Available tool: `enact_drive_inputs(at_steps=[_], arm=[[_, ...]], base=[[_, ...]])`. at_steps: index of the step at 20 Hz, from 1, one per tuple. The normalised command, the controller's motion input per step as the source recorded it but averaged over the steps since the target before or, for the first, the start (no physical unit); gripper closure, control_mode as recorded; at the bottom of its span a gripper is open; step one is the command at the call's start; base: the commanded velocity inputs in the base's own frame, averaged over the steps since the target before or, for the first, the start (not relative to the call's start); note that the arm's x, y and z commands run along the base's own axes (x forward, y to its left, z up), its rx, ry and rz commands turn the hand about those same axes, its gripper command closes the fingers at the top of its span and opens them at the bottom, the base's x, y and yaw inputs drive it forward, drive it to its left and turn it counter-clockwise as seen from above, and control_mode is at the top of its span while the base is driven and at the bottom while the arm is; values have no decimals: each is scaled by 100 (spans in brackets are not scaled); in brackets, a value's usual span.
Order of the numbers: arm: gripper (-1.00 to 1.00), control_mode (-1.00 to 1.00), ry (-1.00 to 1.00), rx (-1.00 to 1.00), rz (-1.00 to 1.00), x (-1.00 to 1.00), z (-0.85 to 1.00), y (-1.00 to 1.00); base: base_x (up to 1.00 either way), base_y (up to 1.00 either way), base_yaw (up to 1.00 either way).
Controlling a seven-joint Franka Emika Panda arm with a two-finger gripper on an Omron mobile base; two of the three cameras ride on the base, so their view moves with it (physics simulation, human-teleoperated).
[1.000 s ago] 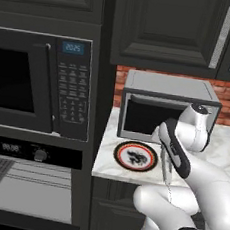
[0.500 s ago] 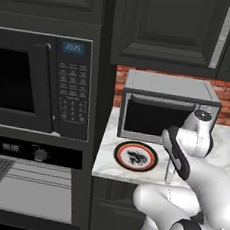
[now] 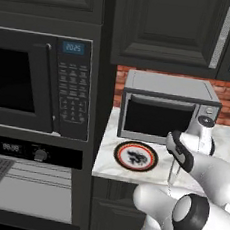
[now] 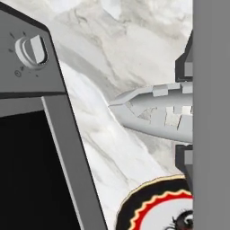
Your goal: Pick up the tongs from the counter and place them near the plate next to the oven.
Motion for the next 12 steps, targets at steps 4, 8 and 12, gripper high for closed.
enact_drive_inputs(at_steps=[4,8,12], arm=[[100,-100,0,0,-16,37,-15,-14],[100,-100,0,-1,-20,29,-22,-11],[100,-100,0,0,-16,20,-25,-19]], base=[[0,0,0],[0,0,0],[0,0,0]])
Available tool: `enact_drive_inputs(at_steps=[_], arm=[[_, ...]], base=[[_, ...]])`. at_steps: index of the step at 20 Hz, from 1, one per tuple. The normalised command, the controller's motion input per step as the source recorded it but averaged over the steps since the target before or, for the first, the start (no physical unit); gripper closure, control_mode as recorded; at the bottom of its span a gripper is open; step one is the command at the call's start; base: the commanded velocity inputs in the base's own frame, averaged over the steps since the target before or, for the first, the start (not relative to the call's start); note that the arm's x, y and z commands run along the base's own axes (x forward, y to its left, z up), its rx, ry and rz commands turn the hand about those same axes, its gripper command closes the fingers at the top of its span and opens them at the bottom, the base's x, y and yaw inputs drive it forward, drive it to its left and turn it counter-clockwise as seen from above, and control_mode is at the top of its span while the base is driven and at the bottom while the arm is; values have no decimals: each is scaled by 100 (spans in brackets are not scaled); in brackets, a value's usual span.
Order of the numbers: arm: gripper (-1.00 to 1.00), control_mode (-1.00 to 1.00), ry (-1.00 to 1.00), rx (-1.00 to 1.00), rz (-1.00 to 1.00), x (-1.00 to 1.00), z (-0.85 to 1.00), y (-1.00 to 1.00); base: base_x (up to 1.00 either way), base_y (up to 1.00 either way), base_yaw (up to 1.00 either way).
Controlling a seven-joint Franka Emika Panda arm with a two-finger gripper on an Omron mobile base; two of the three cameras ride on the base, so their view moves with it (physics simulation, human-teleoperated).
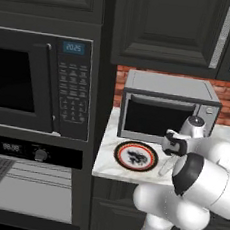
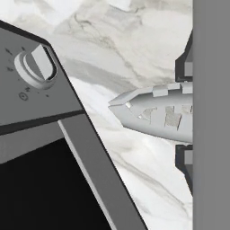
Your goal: Pick up the tongs from the counter and place them near the plate next to the oven.
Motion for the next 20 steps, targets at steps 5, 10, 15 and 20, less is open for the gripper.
enact_drive_inputs(at_steps=[5,10,15,20], arm=[[100,-100,0,0,-8,15,-24,-24],[100,-100,0,0,0,8,-19,-20],[100,-100,0,0,0,12,-12,-7],[100,-100,0,0,0,9,-14,-3]], base=[[0,0,0],[0,0,0],[0,0,0],[0,0,0]])
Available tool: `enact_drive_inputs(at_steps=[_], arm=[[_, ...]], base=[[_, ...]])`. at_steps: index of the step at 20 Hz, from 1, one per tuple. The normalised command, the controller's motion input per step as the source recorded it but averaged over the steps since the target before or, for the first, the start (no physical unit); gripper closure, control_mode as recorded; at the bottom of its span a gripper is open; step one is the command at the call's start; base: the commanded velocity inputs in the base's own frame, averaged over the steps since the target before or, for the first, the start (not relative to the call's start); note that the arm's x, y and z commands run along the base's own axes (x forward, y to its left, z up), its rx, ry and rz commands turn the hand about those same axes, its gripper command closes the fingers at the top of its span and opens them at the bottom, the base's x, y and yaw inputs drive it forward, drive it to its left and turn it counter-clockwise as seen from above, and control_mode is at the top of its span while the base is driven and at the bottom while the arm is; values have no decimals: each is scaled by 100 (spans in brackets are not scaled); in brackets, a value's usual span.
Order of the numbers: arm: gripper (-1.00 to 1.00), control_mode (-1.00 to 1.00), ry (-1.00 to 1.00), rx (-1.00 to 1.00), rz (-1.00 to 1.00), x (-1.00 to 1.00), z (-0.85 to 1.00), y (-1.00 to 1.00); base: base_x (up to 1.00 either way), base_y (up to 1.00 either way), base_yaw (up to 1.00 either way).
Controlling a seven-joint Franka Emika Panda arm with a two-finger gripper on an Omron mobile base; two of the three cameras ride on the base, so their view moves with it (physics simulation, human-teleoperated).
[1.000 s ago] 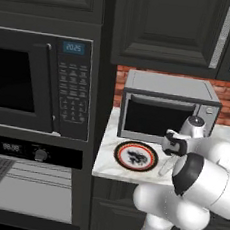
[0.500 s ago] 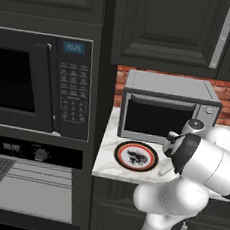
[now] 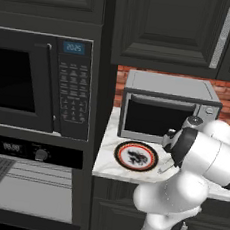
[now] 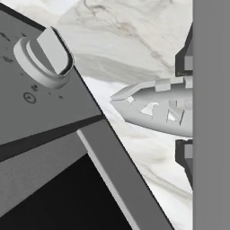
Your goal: Pick up the tongs from the counter and place them near the plate next to the oven.
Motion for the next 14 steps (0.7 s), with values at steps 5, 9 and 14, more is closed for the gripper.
enact_drive_inputs(at_steps=[5,9,14], arm=[[-100,-100,-4,0,0,-1,-15,0],[-100,-100,-11,3,0,-6,3,-3],[-100,-100,-1,4,0,-7,19,0]], base=[[0,0,0],[0,0,0],[0,0,0]])
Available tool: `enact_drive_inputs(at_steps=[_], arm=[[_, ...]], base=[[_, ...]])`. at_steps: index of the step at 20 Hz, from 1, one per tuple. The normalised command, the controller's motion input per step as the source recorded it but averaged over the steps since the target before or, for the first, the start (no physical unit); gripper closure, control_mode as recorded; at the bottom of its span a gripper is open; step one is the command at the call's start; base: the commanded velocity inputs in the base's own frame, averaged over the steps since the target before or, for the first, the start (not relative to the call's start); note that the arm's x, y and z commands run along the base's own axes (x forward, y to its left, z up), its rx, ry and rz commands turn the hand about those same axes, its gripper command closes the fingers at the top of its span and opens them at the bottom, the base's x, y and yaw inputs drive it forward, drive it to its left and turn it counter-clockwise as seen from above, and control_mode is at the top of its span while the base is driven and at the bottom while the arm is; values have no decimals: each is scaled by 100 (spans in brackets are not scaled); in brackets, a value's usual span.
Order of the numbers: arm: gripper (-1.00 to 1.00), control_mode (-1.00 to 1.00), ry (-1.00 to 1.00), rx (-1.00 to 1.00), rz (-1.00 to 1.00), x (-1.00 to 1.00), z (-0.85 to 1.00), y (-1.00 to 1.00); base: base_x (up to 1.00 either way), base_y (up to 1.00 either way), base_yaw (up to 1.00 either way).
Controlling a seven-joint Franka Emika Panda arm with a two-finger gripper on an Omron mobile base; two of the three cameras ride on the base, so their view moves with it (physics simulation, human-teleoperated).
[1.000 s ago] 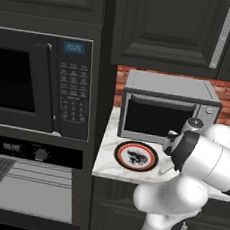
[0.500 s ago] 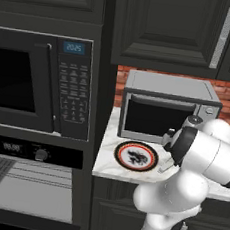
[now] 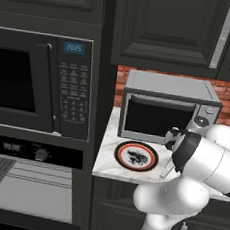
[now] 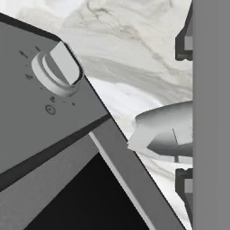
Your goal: Pick up the tongs from the counter and place them near the plate next to the oven.
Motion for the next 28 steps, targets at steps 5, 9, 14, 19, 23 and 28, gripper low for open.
enact_drive_inputs(at_steps=[5,9,14,19,23,28], arm=[[-100,-100,0,1,0,-6,29,0],[-100,-100,-2,0,0,-32,38,3],[-100,-100,-5,-16,8,-49,23,21],[-100,-100,-1,-23,21,-44,24,44],[-100,-100,-1,-11,26,-43,37,42],[-100,-100,-2,0,26,-46,41,37]], base=[[0,0,0],[0,0,0],[0,0,0],[0,0,0],[0,0,0],[0,0,0]])
